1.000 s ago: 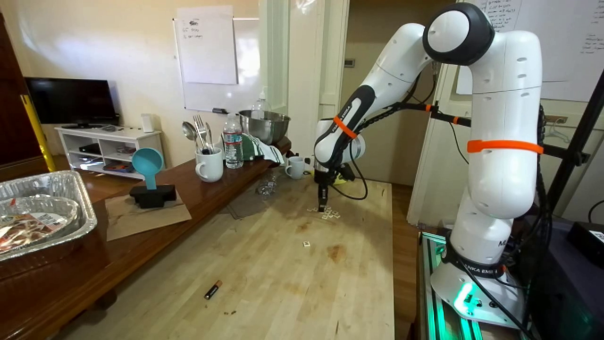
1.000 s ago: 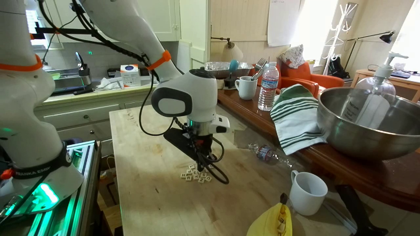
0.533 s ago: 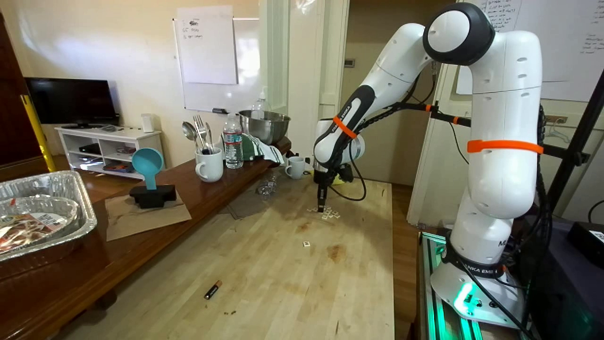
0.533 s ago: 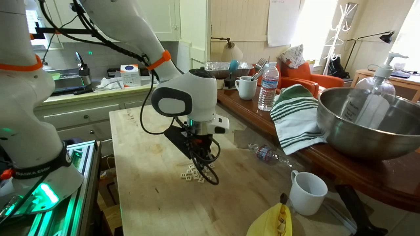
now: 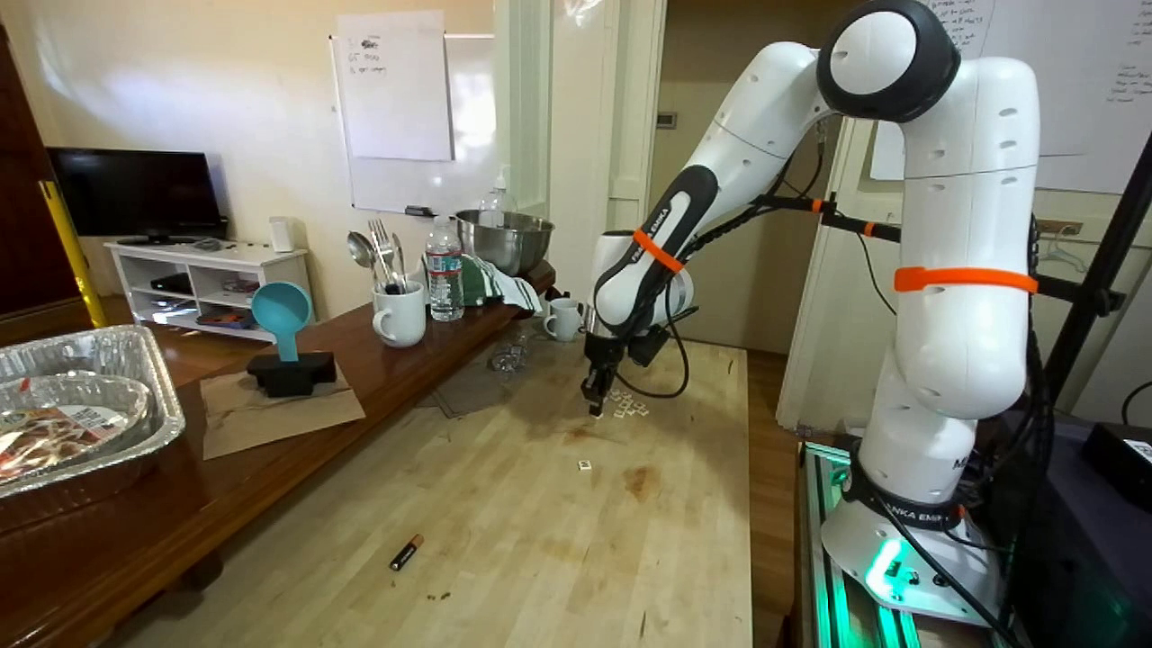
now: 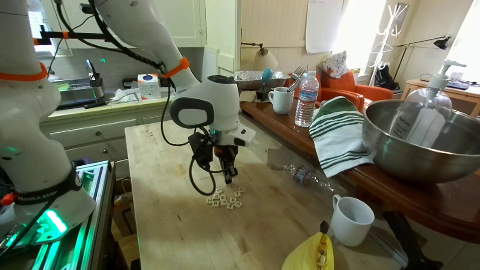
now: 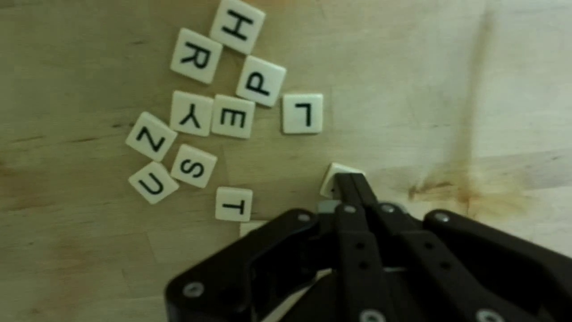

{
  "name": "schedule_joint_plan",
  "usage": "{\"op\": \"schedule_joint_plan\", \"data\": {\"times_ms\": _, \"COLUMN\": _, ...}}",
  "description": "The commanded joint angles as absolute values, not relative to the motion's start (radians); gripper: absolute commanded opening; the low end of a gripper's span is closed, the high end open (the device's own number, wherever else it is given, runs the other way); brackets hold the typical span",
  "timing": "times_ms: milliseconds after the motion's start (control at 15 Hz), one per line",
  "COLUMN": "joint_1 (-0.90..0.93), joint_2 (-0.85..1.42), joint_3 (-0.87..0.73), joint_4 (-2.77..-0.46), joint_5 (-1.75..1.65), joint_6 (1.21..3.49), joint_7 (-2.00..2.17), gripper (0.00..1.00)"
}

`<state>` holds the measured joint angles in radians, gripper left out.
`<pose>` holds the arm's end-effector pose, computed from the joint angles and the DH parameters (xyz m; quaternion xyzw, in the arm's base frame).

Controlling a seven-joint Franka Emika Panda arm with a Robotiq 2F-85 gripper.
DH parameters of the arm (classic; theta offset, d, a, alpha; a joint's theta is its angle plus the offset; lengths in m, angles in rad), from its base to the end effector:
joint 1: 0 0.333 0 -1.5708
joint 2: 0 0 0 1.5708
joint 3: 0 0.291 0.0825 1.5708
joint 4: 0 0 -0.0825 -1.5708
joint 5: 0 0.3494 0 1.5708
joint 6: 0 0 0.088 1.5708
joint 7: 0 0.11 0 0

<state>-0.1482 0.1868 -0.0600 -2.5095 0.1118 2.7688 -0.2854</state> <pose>0.4446 -0.0995 0.2206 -0.9991 0.0120 -0.0396 0.0072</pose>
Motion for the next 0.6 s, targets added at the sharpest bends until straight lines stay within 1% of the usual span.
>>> {"op": "schedule_joint_plan", "data": {"times_ms": 0, "joint_1": -0.072, "joint_2": 0.229, "joint_3": -0.075, "joint_4": -2.56, "joint_5": 0.082, "joint_6": 2.85, "joint_7": -0.022, "gripper": 0.0}}
{"op": "schedule_joint_plan", "data": {"times_ms": 267, "joint_1": -0.026, "joint_2": 0.212, "joint_3": -0.098, "joint_4": -2.576, "joint_5": 0.041, "joint_6": 2.819, "joint_7": 0.209, "gripper": 0.0}}
{"op": "schedule_joint_plan", "data": {"times_ms": 533, "joint_1": -0.032, "joint_2": 0.133, "joint_3": -0.05, "joint_4": -2.592, "joint_5": 0.103, "joint_6": 2.742, "joint_7": 0.179, "gripper": 0.0}}
